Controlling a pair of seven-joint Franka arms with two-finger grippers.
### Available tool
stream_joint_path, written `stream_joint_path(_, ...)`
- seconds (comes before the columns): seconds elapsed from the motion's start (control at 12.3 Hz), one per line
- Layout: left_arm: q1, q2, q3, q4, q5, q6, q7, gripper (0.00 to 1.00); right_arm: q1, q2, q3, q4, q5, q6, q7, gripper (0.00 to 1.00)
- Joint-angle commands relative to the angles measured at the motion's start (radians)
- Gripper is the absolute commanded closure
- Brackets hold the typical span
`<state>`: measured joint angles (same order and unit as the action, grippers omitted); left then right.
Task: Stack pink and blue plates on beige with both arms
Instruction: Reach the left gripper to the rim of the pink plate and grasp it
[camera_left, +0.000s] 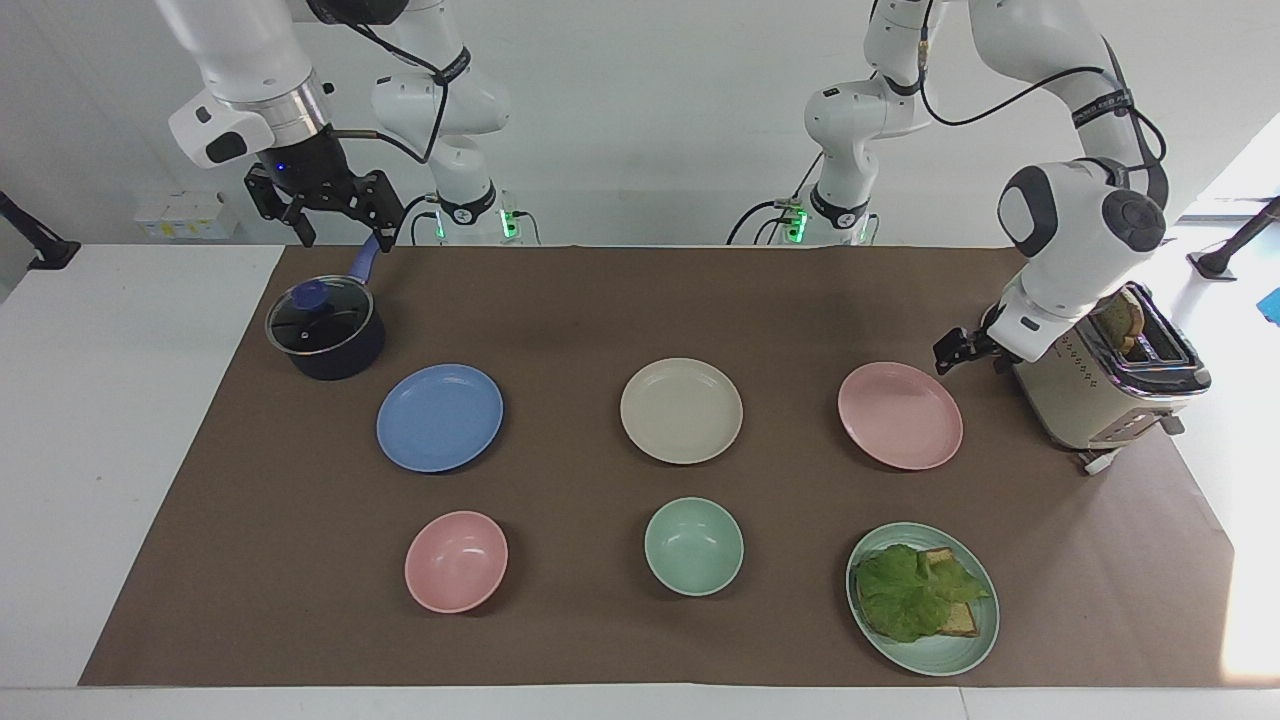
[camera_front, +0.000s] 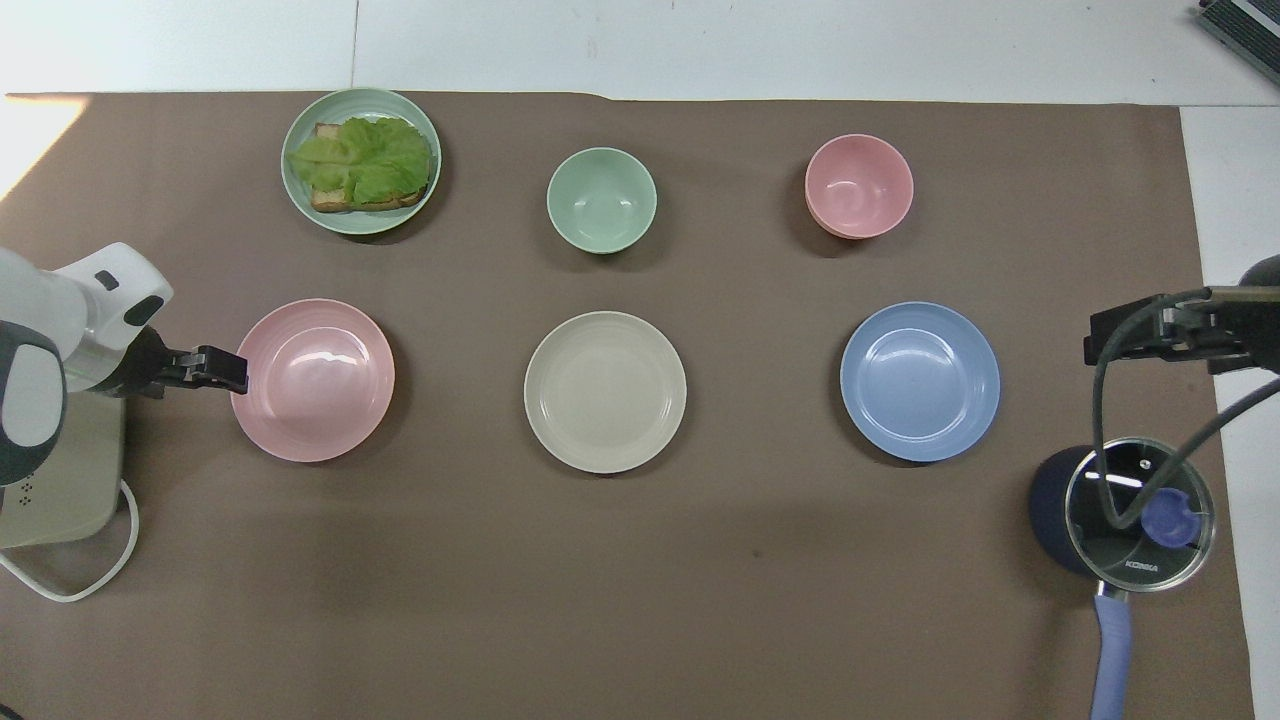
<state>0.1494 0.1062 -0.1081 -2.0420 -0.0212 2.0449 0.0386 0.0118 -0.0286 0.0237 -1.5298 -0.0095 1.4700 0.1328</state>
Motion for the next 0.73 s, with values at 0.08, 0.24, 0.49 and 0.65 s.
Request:
stream_joint_path(0.08,0.010,0.039,-0.004,-0.082,0.004,0.148,-0.088,0.00,-0.021,-0.024,-0.004,-0.036,0.031,0.018,-0.028,0.00)
stream_joint_path(0.24,0.010,0.073,-0.002,-0.092,0.004,0.167,-0.092,0.00,-0.026,-0.059,-0.004,-0.120,0.031,0.148,-0.039,0.00)
stream_joint_path(0.49,0.024,0.053,-0.002,-0.130,0.004,0.144,-0.117,0.34,-0.027,-0.056,-0.004,-0.183,0.031,0.222,-0.038,0.00)
stream_joint_path(0.65,0.032,0.050,-0.002,-0.132,0.004,0.136,-0.190,0.70,-0.027,-0.051,-0.004,-0.234,0.029,0.275,-0.041,0.00)
